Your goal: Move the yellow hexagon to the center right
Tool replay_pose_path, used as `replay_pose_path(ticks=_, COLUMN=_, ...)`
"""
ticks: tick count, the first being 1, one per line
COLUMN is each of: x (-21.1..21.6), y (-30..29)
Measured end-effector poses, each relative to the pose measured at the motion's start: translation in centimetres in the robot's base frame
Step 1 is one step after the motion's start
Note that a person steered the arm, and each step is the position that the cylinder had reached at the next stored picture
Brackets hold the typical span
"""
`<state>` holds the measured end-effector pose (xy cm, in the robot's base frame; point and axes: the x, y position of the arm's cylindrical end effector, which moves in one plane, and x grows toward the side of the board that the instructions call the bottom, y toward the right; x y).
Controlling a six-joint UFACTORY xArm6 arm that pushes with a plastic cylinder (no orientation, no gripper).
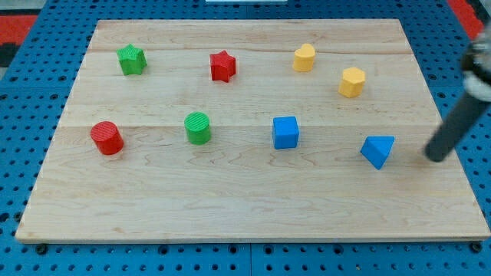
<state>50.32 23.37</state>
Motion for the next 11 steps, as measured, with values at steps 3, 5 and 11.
replay_pose_path(ticks=3, x=-3.0, y=-12.8)
replay_pose_path(ticks=5, x=-11.1, y=-14.4)
replay_pose_path(ticks=11, x=-16.8, y=-5.9)
